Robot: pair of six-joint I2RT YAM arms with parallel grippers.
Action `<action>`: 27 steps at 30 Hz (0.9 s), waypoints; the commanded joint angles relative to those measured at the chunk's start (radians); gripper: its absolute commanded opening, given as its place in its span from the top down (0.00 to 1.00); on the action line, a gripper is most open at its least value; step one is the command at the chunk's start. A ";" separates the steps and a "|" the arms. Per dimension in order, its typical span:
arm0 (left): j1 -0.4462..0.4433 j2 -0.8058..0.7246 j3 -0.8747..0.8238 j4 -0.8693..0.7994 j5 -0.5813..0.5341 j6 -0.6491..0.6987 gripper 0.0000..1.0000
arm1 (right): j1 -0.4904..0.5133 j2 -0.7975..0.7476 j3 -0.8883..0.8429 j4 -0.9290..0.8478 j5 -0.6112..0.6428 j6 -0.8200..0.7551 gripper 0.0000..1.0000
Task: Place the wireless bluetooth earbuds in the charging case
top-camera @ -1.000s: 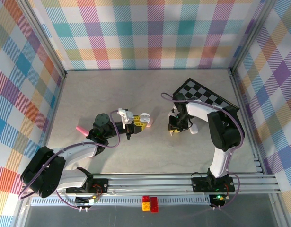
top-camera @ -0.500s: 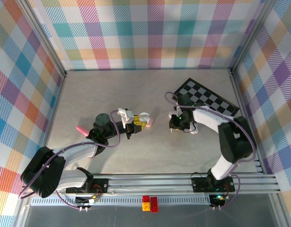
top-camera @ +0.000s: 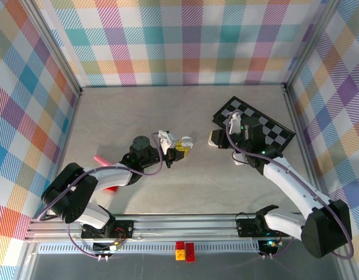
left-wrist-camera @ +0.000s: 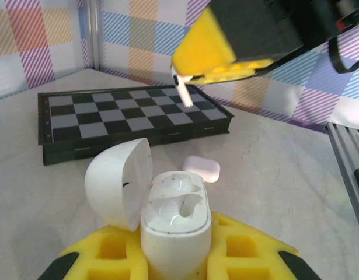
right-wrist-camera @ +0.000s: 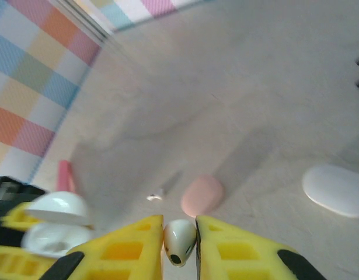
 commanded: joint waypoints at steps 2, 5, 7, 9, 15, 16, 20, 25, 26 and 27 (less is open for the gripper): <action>-0.028 0.035 0.063 0.088 -0.028 -0.008 0.98 | 0.008 -0.062 -0.018 0.105 -0.097 0.026 0.80; -0.045 0.061 0.083 0.103 -0.030 -0.009 0.98 | 0.015 -0.073 -0.022 0.136 -0.134 0.036 0.80; -0.053 0.078 0.093 0.126 -0.028 -0.018 0.98 | 0.029 -0.067 -0.022 0.153 -0.151 0.039 0.81; -0.060 0.088 0.102 0.146 -0.027 -0.020 0.98 | 0.047 -0.058 -0.019 0.163 -0.153 0.036 0.81; -0.069 0.106 0.115 0.198 -0.009 -0.030 0.98 | 0.085 -0.028 -0.015 0.194 -0.154 0.036 0.81; -0.068 0.107 0.115 0.202 -0.006 -0.034 0.98 | 0.089 -0.024 -0.014 0.195 -0.152 0.034 0.81; -0.069 0.104 0.109 0.212 -0.009 -0.040 0.98 | 0.091 -0.013 -0.015 0.194 -0.145 0.031 0.81; -0.068 0.097 0.100 0.227 0.004 -0.044 0.98 | 0.093 0.003 -0.013 0.197 -0.145 0.032 0.82; -0.069 0.096 0.098 0.228 0.009 -0.044 0.98 | 0.092 0.006 -0.012 0.197 -0.145 0.032 0.82; -0.069 0.094 0.097 0.230 0.011 -0.044 0.98 | 0.093 0.008 -0.009 0.198 -0.146 0.032 0.82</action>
